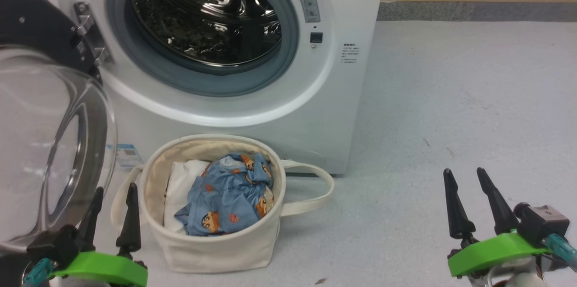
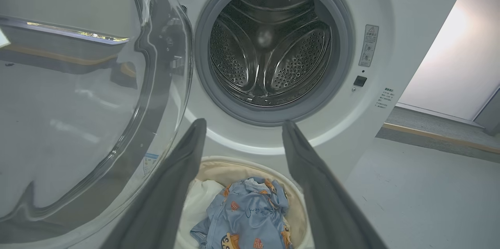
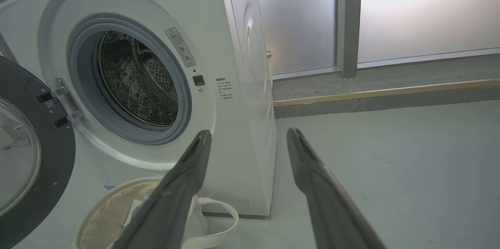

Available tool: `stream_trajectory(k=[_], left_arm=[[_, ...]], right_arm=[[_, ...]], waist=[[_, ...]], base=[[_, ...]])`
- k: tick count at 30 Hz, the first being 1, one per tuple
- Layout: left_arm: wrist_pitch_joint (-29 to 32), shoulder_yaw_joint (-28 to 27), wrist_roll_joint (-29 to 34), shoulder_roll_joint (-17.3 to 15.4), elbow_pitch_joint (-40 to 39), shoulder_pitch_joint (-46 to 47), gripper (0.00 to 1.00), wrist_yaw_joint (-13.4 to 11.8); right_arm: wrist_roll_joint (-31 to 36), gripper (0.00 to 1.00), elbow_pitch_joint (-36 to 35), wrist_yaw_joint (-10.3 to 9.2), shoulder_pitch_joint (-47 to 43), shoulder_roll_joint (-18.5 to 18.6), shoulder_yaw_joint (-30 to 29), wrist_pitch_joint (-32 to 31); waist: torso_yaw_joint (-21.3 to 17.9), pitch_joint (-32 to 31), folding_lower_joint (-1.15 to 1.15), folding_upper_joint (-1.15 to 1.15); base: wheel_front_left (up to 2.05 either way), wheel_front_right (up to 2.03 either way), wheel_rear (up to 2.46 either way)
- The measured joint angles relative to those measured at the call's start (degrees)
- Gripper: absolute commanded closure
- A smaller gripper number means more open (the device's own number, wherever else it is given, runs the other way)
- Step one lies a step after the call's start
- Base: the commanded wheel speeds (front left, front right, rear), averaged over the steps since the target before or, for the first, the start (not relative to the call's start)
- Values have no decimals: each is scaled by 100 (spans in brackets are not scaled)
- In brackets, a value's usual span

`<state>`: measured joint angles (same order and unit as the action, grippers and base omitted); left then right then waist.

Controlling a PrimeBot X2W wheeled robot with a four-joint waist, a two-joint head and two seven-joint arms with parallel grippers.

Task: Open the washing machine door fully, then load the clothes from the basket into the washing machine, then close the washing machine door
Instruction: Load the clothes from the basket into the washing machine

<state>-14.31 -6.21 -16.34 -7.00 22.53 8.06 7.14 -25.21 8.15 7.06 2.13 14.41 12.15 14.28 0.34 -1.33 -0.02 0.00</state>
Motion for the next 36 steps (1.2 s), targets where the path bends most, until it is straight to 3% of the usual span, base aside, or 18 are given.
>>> stream_trajectory(k=[17,36], left_arm=[[0,-367,99,119,23,38,0,0],[0,-252,113,140,70,71,0,0]], right_arm=[[-1,0,-2,0,54,26,54,0],[-13,0,-9,0,112,25,367,0]], waist=[[61,-5,3,0],[32,64,2,0]], base=[[181,-154,-27],[18,-18,0]])
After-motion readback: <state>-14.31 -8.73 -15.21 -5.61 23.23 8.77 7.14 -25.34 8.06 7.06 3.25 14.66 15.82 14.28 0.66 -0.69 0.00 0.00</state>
